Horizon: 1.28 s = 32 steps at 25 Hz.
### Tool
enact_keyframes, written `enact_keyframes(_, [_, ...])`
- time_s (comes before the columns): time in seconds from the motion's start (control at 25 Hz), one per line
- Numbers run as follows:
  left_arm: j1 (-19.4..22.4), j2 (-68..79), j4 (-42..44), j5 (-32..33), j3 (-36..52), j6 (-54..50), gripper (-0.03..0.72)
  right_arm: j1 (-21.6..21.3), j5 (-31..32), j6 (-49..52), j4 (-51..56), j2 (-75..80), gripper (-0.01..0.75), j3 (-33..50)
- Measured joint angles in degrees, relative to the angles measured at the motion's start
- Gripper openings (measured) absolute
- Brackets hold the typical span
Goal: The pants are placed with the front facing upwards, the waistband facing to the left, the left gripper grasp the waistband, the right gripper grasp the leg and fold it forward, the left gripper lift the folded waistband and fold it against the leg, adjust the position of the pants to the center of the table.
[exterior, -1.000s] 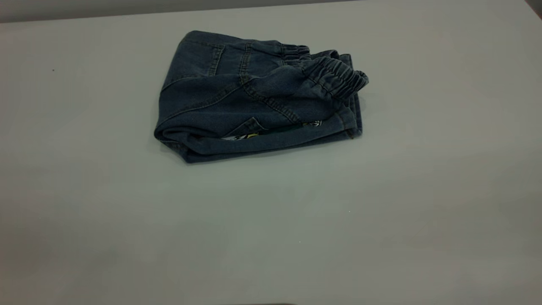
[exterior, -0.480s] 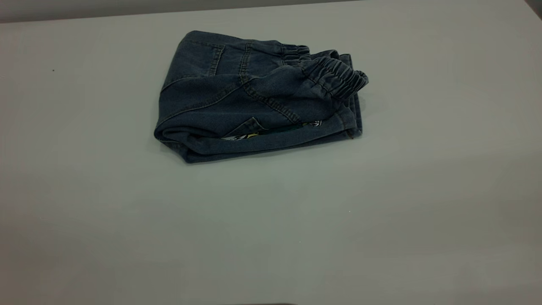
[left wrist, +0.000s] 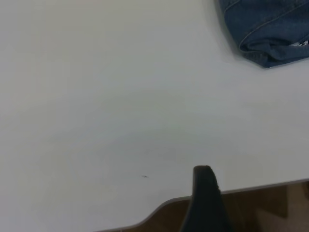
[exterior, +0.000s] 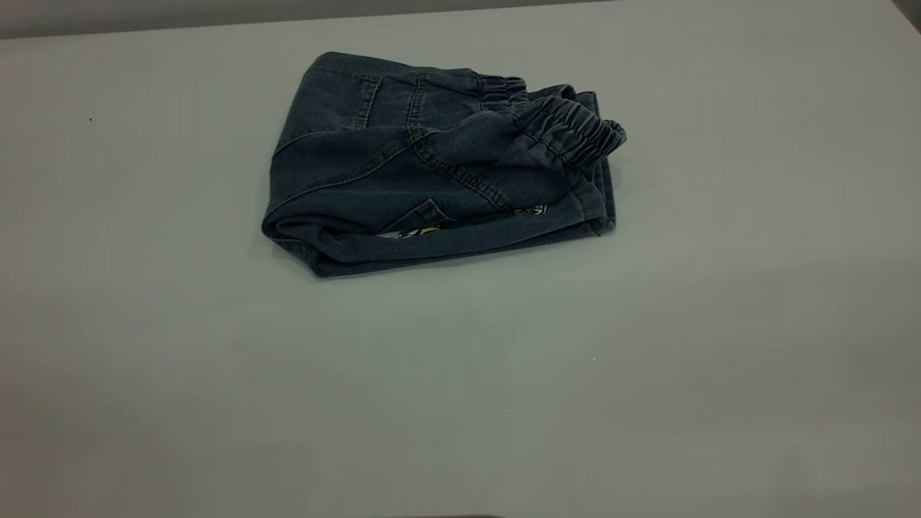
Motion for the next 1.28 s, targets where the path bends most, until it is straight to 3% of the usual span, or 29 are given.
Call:
enact_keyframes(0.36, [0.00, 0.00, 0.00, 0.00, 0.00, 0.00, 0.465, 0.00, -0.28, 7.66, -7.04, 0.00, 0.496, 0.02])
enact_keyframes(1.28, [0.00, 0.00, 0.00, 0.00, 0.00, 0.00, 0.465, 0.00, -0.45, 8.43, -7.63, 0.00, 0.496, 0.02])
